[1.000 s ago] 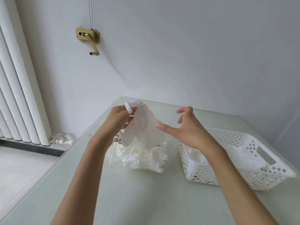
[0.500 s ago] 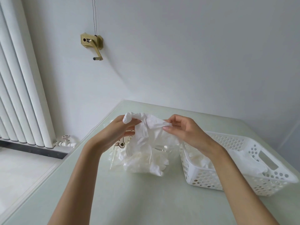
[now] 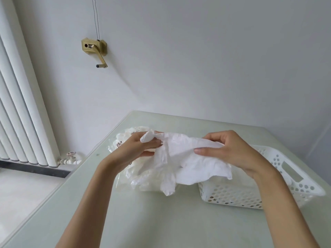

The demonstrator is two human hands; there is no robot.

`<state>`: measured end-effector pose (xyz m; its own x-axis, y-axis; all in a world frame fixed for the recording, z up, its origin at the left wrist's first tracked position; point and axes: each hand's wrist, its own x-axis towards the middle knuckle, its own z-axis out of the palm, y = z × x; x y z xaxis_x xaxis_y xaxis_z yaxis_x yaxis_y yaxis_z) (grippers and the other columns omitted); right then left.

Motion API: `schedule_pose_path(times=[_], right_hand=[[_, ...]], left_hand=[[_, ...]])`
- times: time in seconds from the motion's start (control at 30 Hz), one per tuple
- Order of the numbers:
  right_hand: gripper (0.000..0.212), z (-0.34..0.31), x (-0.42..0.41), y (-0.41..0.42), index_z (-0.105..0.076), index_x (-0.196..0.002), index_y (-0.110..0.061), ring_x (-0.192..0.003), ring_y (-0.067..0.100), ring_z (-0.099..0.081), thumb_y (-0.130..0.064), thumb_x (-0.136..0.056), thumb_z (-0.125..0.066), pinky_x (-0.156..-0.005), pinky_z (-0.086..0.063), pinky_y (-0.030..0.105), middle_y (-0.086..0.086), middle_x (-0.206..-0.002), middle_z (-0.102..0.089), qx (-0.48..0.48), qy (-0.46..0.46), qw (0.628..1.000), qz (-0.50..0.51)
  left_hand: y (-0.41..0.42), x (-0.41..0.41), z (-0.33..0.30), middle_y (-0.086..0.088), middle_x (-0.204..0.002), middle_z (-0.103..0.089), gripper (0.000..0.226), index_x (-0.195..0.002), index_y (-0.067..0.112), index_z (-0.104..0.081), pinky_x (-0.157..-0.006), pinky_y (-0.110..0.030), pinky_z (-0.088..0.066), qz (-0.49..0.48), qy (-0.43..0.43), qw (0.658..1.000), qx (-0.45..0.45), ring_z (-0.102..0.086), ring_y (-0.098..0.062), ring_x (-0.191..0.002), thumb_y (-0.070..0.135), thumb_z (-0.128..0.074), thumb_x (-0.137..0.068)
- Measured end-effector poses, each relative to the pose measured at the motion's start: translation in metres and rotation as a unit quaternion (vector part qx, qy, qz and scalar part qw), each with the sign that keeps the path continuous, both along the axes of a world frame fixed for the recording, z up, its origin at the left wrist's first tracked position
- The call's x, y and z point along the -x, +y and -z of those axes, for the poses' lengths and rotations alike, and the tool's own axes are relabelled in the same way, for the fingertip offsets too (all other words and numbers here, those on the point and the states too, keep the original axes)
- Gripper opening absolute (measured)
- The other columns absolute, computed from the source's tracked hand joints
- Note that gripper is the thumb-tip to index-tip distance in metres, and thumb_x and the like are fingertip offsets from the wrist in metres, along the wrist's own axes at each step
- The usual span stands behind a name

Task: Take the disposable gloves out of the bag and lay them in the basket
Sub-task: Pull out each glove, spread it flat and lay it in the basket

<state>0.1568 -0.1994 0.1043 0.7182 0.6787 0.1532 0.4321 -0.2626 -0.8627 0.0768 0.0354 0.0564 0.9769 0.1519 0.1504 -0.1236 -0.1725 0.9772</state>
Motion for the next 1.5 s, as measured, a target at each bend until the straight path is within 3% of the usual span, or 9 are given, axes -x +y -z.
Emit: schedule_pose_path(times=[0.2, 0.33, 0.47, 0.6, 0.8, 0.97, 1.13, 1.3, 1.5], right_hand=[[0.009, 0.001, 0.001, -0.004, -0.075, -0.09, -0.015, -0.081, 0.011, -0.069, -0.019, -0.083, -0.073, -0.069, -0.05, 0.016, -0.001, -0.087, -0.074, 0.038, 0.001, 0.999, 0.002], [0.007, -0.001, 0.007, 0.003, -0.076, -0.089, -0.02, -0.086, 0.014, -0.068, -0.019, -0.083, -0.072, -0.074, -0.049, 0.021, -0.002, -0.088, -0.074, 0.051, -0.024, 0.998, -0.006], [0.009, -0.006, 0.007, -0.006, -0.075, -0.083, -0.023, -0.075, 0.004, -0.066, -0.016, -0.078, -0.077, -0.068, -0.048, 0.015, -0.011, -0.078, -0.071, 0.066, -0.049, 0.996, -0.018], [0.02, -0.009, -0.005, -0.027, -0.075, -0.09, -0.014, -0.051, 0.006, -0.051, -0.016, -0.071, -0.082, -0.056, -0.043, 0.014, -0.016, -0.055, -0.055, 0.073, -0.007, 0.997, 0.014], [0.093, -0.01, -0.019, -0.044, -0.06, -0.101, 0.012, -0.085, 0.023, -0.059, -0.055, -0.044, -0.089, -0.084, -0.046, 0.034, 0.023, -0.092, -0.062, -0.08, 0.106, 0.991, 0.008], [0.065, -0.016, -0.016, -0.042, -0.065, -0.105, -0.014, -0.094, 0.022, -0.053, -0.053, -0.056, -0.084, -0.075, -0.045, 0.03, 0.01, -0.1, -0.058, -0.197, 0.143, 0.97, 0.018], [0.012, -0.021, -0.01, -0.041, -0.07, -0.09, -0.019, -0.087, 0.011, -0.062, -0.03, -0.088, -0.066, -0.085, -0.044, 0.025, 0.004, -0.09, -0.071, -0.186, -0.045, 0.97, 0.15], [0.011, -0.022, 0.002, -0.029, -0.067, -0.09, -0.019, -0.08, 0.0, -0.06, -0.024, -0.094, -0.058, -0.073, -0.042, 0.007, -0.01, -0.085, -0.068, -0.191, -0.164, 0.953, 0.167], [0.016, -0.023, -0.011, -0.053, -0.061, -0.086, -0.02, -0.073, 0.012, -0.05, -0.025, -0.098, -0.051, -0.067, -0.039, 0.026, 0.012, -0.079, -0.058, -0.283, -0.164, 0.908, 0.262]], left_hand=[[-0.017, -0.012, -0.013, 0.015, -0.122, -0.065, 0.032, -0.119, 0.026, -0.062, -0.096, -0.033, -0.048, -0.076, -0.081, 0.993, 0.037, -0.059, -0.006, -0.116, 0.032, -0.035, -0.103], [-0.029, -0.004, -0.025, 0.027, -0.129, -0.055, 0.05, -0.127, 0.037, -0.054, -0.103, -0.018, -0.036, 0.035, -0.076, 0.984, -0.16, -0.046, 0.011, -0.123, 0.06, -0.058, -0.084], [-0.025, -0.005, -0.01, 0.012, -0.085, -0.067, 0.019, -0.096, 0.021, -0.069, -0.07, -0.024, -0.049, 0.051, -0.033, 0.957, -0.283, -0.063, -0.002, -0.079, 0.033, -0.073, -0.082], [-0.01, -0.004, -0.005, -0.004, -0.065, -0.049, 0.059, -0.077, -0.007, -0.06, -0.059, -0.027, -0.034, 0.022, -0.029, 0.972, -0.233, -0.045, -0.011, -0.062, 0.05, -0.076, -0.072], [-0.015, -0.003, -0.008, -0.011, -0.069, -0.048, 0.047, -0.069, -0.002, -0.059, -0.061, -0.027, -0.036, 0.039, -0.059, 0.98, -0.184, -0.049, -0.014, -0.065, 0.042, -0.074, -0.081], [-0.037, -0.003, -0.013, -0.007, -0.071, -0.059, 0.037, -0.084, 0.009, -0.07, -0.057, -0.016, -0.043, 0.057, -0.051, 0.995, -0.057, -0.055, -0.013, -0.063, 0.041, -0.053, -0.092], [-0.042, -0.006, -0.023, 0.008, -0.068, -0.065, 0.04, -0.089, 0.009, -0.068, -0.062, -0.012, -0.042, 0.018, -0.055, 0.997, -0.05, -0.058, -0.003, -0.061, 0.04, -0.045, -0.097], [-0.044, -0.029, -0.038, 0.013, -0.067, -0.061, 0.031, -0.09, 0.013, -0.07, -0.058, -0.011, -0.039, -0.082, -0.059, 0.993, -0.056, -0.052, 0.0, -0.06, 0.034, -0.049, -0.098], [-0.085, -0.06, -0.051, 0.014, -0.068, -0.055, 0.019, -0.088, 0.016, -0.063, -0.054, -0.008, -0.036, -0.082, -0.133, 0.981, -0.116, -0.047, 0.009, -0.053, 0.024, -0.05, -0.099]])
